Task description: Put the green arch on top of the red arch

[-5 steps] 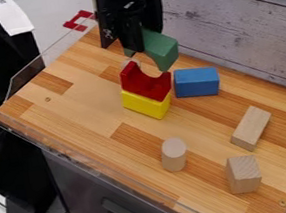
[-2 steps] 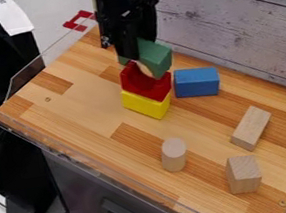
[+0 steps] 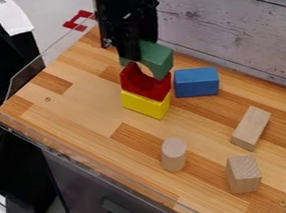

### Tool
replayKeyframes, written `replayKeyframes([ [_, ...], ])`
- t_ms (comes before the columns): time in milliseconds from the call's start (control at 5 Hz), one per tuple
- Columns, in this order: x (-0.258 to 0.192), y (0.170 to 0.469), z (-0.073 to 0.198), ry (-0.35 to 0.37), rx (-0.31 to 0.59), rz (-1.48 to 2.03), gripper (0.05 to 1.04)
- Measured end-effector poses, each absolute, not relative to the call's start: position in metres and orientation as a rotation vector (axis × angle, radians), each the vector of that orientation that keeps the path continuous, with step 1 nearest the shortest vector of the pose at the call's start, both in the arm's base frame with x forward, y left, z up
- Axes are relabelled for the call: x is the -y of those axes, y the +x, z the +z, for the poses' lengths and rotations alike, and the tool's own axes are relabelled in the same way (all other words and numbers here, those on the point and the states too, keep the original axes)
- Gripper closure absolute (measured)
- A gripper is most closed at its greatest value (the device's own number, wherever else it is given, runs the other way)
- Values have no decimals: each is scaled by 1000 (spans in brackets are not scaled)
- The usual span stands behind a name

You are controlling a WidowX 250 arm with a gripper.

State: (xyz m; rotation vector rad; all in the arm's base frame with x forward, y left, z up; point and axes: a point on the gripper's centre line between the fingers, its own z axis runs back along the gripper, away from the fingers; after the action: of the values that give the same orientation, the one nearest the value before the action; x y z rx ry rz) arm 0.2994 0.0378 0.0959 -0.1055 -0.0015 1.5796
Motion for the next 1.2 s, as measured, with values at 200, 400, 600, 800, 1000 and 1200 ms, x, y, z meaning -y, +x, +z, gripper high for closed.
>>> replayKeyframes([
  [200,-39,300,96,-114,0,1589,539],
  [400,-41,300,92,-114,-9,1603,539],
  [600,-42,298,91,-116,-17,1617,539],
  [800,-42,296,88,-114,-28,1627,539],
  [1000,-42,297,89,-120,-22,1634,539],
  [1200,-39,297,88,-120,-23,1630,539],
])
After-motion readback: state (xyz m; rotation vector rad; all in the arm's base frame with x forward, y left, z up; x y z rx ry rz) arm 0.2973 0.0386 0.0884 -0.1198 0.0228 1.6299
